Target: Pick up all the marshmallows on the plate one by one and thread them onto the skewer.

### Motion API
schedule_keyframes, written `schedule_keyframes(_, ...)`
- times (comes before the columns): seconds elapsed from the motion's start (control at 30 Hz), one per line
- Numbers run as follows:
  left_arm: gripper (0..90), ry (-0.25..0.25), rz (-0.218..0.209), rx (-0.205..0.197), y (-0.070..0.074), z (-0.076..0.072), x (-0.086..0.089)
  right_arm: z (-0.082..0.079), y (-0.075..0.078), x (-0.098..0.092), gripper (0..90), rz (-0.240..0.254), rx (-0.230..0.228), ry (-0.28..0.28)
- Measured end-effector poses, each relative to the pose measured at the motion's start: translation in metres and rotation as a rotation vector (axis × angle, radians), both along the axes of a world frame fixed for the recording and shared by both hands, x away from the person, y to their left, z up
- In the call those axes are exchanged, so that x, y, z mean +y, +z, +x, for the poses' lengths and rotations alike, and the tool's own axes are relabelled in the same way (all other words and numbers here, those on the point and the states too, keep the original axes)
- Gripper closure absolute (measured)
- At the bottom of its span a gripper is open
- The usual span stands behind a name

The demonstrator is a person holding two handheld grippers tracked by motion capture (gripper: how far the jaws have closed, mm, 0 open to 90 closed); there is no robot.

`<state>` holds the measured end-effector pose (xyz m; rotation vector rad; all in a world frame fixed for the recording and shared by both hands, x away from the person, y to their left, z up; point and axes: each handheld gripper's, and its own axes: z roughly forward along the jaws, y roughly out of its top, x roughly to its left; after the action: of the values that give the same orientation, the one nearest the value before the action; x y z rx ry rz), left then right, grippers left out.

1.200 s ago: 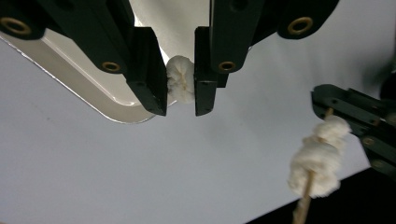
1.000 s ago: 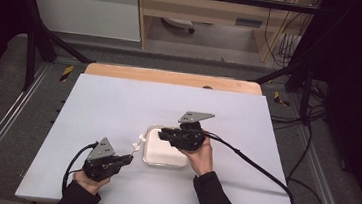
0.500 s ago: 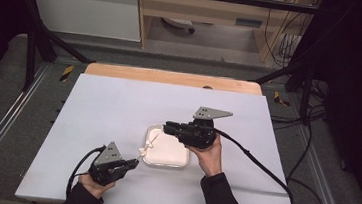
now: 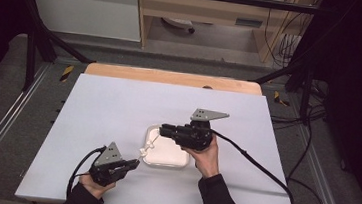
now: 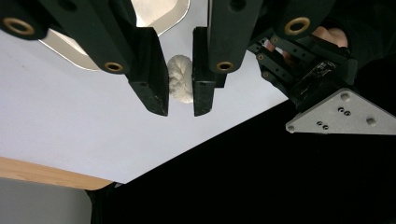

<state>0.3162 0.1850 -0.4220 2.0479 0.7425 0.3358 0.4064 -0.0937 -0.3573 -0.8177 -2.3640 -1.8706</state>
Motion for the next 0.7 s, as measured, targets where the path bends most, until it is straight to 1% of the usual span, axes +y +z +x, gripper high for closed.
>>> schedule_keyframes(0.2, 88.2, 0.005, 0.007, 0.006, -0.001, 0.0, 0.0, 0.0, -0.005, 0.004, 77.6, 0.009, 0.023, 0.013)
schedule_keyframes(0.27, 88.3, 0.011, 0.001, 0.009, -0.002, 0.0, 0.0, -0.001, -0.008, 0.006, 77.5, 0.024, 0.035, 0.017)
schedule_keyframes(0.37, 88.5, 0.012, -0.014, 0.002, -0.002, -0.001, 0.0, -0.001, -0.01, 0.008, 77.5, 0.042, 0.051, 0.024)
schedule_keyframes(0.4, 88.5, 0.015, -0.016, -0.004, -0.002, -0.001, 0.0, -0.001, -0.011, 0.009, 77.5, 0.043, 0.051, 0.027)
schedule_keyframes(0.63, 88.6, 0.02, -0.033, -0.005, -0.002, -0.002, 0.0, -0.003, -0.015, 0.012, 77.7, 0.054, 0.063, 0.031)
schedule_keyframes(0.7, 88.6, 0.022, -0.031, -0.006, -0.002, -0.002, 0.0, -0.004, -0.017, 0.013, 77.8, 0.056, 0.07, 0.033)
